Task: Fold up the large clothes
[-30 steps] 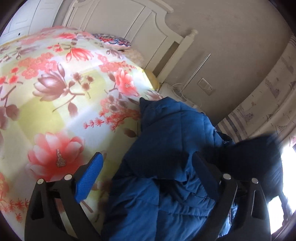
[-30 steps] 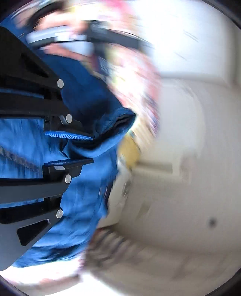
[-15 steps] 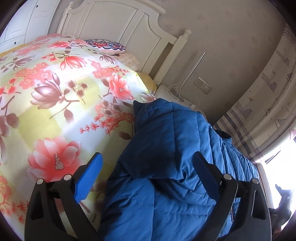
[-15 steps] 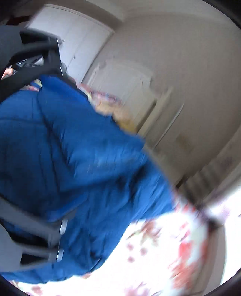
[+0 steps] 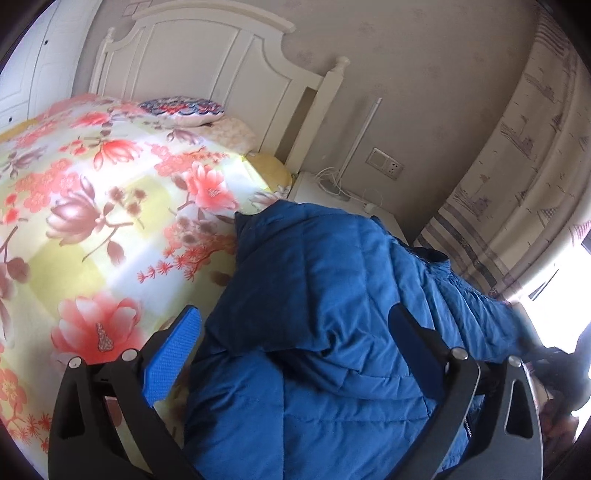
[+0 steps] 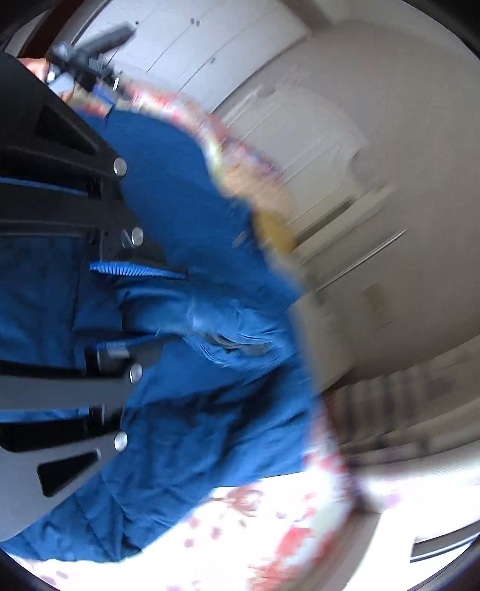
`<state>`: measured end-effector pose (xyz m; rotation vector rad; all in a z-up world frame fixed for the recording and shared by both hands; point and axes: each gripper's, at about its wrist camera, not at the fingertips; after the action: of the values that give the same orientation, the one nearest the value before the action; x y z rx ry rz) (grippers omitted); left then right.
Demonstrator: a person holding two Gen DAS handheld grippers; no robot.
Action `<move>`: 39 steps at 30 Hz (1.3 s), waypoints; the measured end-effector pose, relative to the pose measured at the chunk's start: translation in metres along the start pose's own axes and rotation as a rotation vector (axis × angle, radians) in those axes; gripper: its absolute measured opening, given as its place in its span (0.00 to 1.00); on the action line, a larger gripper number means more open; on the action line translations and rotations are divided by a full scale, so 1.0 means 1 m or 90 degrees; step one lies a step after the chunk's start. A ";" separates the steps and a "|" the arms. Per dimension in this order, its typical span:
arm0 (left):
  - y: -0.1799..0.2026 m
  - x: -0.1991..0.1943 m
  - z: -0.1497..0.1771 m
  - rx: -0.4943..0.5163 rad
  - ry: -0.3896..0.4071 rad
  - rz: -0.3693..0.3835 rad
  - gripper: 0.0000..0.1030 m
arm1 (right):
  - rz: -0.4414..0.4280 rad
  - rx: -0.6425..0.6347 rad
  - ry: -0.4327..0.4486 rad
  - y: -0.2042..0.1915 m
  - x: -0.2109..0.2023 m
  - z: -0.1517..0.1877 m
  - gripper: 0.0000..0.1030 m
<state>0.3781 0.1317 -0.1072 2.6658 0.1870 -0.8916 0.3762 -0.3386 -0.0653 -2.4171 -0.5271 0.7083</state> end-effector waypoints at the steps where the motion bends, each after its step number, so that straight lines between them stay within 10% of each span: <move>1: -0.001 0.001 0.000 -0.006 -0.004 -0.003 0.97 | -0.011 -0.011 0.031 -0.009 -0.015 -0.005 0.25; 5: -0.002 0.002 0.000 -0.004 -0.003 -0.005 0.97 | -0.012 -0.011 0.094 -0.014 -0.051 -0.017 0.24; 11: -0.003 0.003 0.000 -0.008 -0.010 -0.007 0.98 | 0.110 0.083 -0.061 0.037 -0.023 0.021 0.27; 14: -0.006 0.004 0.000 -0.017 -0.015 -0.010 0.98 | 0.117 0.099 -0.049 0.044 -0.026 0.023 0.30; 19: -0.003 0.005 0.000 -0.008 -0.019 -0.011 0.98 | 0.173 -0.086 0.031 -0.024 -0.044 -0.005 0.31; 22: -0.004 0.004 0.000 -0.014 -0.017 -0.015 0.98 | 0.189 -0.212 -0.025 -0.057 -0.012 -0.008 0.32; 26: -0.007 0.003 0.001 -0.023 -0.018 -0.020 0.97 | 0.243 -0.167 -0.150 -0.017 0.042 0.012 0.35; 28: -0.005 -0.001 0.001 -0.015 -0.006 -0.027 0.97 | 0.226 -0.175 -0.123 -0.005 0.045 0.022 0.36; 36: 0.105 -0.032 -0.033 0.164 0.028 0.022 0.98 | 0.235 -0.188 -0.129 -0.013 0.044 0.028 0.39; 39: 0.159 -0.004 -0.031 0.277 0.026 -0.059 0.98 | 0.221 -0.178 -0.127 -0.015 0.043 0.030 0.41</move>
<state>0.4280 -0.0066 -0.0399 3.0996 0.1379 -1.0047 0.3890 -0.2932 -0.0927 -2.7522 -0.2989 1.0938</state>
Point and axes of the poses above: each gripper's, at about its wrist camera, not at the fingertips, and x roughly the way its jaws point, y to its right, z to its underside, and after that the axes turned 14 degrees about -z, right-handed
